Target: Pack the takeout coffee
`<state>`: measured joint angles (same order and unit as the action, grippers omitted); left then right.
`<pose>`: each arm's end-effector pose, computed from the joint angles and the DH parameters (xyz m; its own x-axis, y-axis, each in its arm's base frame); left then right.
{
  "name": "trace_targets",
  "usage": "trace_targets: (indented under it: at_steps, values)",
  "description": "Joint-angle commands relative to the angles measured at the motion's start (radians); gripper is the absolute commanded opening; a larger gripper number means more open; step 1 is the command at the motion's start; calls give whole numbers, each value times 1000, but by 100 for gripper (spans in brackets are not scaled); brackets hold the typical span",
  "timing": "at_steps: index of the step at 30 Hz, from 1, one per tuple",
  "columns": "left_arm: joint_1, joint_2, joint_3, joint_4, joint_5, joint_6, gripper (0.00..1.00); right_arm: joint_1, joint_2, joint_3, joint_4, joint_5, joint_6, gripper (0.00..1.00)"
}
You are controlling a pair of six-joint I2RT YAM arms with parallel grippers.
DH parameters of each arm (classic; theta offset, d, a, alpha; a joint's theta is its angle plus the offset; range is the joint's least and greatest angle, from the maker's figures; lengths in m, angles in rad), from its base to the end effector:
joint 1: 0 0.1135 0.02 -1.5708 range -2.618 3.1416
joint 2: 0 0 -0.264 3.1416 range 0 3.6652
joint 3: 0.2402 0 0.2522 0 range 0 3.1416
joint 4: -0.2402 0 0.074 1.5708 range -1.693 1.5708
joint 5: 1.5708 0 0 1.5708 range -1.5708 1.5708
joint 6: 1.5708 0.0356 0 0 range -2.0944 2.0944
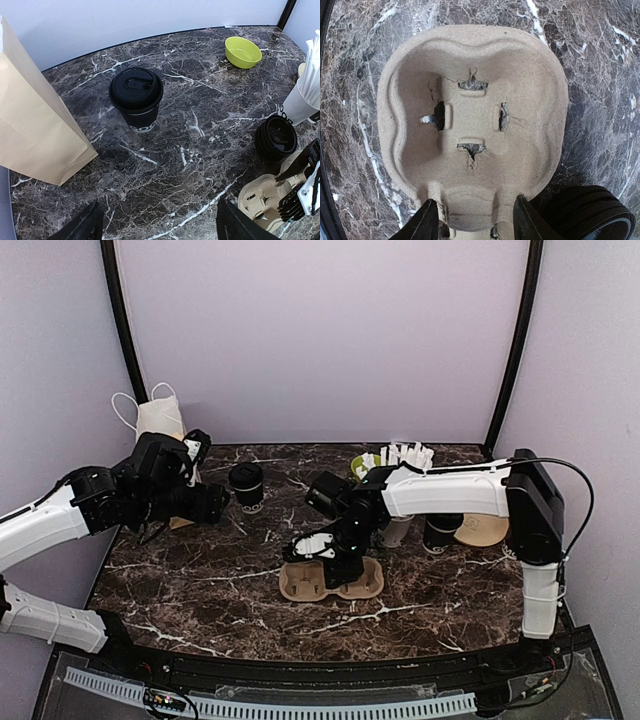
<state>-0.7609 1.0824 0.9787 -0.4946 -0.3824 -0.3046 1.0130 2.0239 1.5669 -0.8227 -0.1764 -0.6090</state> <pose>0.1789 -0.1520 0.3207 -0.5140 0.1052 -0.8513 0.2750 0.9603 -0.0473 0.2134 0.3538 0.1922 0.0772 -0.9403 -0.3316 -0.9970 -0.0725 -0.0263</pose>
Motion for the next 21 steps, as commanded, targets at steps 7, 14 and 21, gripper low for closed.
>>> trace_targets:
  at_steps: [7, 14, 21]
  values:
    - [13, -31, -19, 16, -4, 20, 80, 44, -28, -4, 2, 57, 17, 56]
    - [19, -24, -19, 25, 3, 27, 80, 44, -8, -8, -2, 81, 28, 54]
    - [21, -22, -2, 8, 7, 32, 80, 42, 16, -1, 0, 94, 61, 51]
